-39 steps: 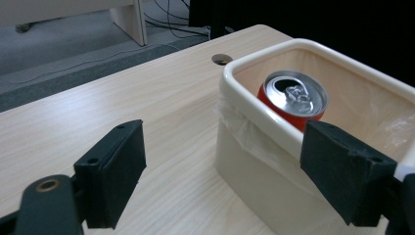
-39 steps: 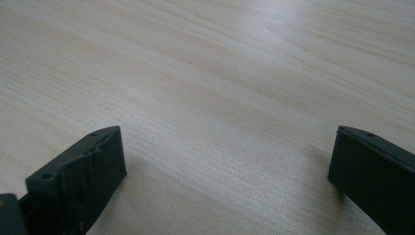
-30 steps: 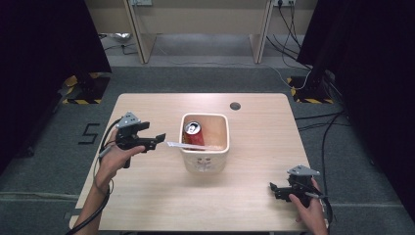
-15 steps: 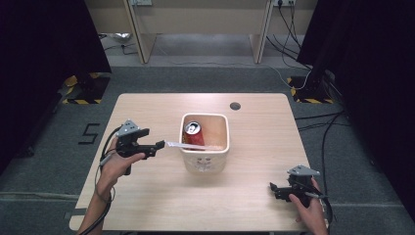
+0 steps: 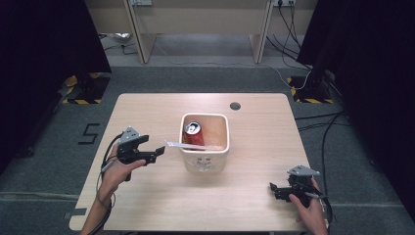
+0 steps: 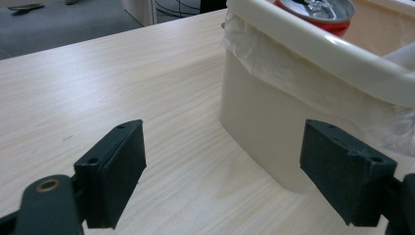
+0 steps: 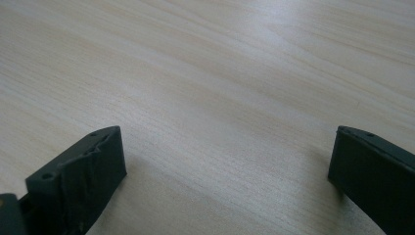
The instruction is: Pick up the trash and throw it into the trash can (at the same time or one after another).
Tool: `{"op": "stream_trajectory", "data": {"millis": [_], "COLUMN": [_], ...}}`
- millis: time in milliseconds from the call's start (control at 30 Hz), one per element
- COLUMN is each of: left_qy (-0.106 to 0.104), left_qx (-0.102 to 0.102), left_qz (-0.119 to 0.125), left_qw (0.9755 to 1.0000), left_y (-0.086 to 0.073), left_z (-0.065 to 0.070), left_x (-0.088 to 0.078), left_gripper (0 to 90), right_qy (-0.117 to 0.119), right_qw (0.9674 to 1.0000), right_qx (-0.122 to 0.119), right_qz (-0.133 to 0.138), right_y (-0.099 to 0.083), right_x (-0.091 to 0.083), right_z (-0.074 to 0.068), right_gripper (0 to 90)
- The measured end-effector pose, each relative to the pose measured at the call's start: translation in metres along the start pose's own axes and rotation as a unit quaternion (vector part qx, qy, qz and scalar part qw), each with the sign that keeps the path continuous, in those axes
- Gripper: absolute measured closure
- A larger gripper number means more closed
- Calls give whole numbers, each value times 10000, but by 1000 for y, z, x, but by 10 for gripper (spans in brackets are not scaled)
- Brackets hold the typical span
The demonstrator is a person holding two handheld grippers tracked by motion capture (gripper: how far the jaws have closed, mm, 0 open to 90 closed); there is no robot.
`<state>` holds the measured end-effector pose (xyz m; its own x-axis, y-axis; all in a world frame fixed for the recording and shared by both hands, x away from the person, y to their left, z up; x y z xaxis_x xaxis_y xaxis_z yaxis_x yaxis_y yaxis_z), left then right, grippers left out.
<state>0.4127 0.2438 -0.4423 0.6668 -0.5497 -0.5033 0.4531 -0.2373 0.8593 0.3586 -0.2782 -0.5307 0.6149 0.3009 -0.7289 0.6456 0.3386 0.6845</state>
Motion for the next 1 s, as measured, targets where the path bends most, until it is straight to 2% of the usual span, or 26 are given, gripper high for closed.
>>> {"op": "stream_trajectory", "data": {"millis": [200, 400, 533, 667, 1000], "left_qy": [-15, -115, -132, -256, -271], "left_qx": [58, 143, 147, 118, 135], "left_qz": [-95, -129, -182, -324, -476], "left_qw": [9999, 9997, 9996, 9991, 9984], "left_y": [-10, -19, -23, -32, -46], "left_z": [3, 10, 12, 14, 18], "left_x": [3, 8, 12, 16, 21], "left_gripper": [167, 167, 167, 167, 168], "right_qy": [1, 2, 2, 1, 2], "right_qw": [10000, 10000, 10000, 10000, 10000], "right_qx": [-6, -2, -4, -6, -7], "right_qz": [2, -1, 0, 2, 1], "right_y": [0, 0, 0, 0, 0], "right_x": [0, 0, 0, 0, 0], "right_z": [0, 0, 0, 0, 0], "right_gripper": [6, 6, 6, 6, 6]}}
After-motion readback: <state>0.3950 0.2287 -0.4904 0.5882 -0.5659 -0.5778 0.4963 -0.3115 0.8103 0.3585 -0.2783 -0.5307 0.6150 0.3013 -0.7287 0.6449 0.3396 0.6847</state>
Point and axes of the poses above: each handheld gripper's, and its own axes: x roughly forward along the jaws, y roughly out of its top, z roughly to its right, the point moved 2 cm from there along x, roughly forward along the jaws, and after that the axes turned 1 degree about -z, right-handed, at the moved point
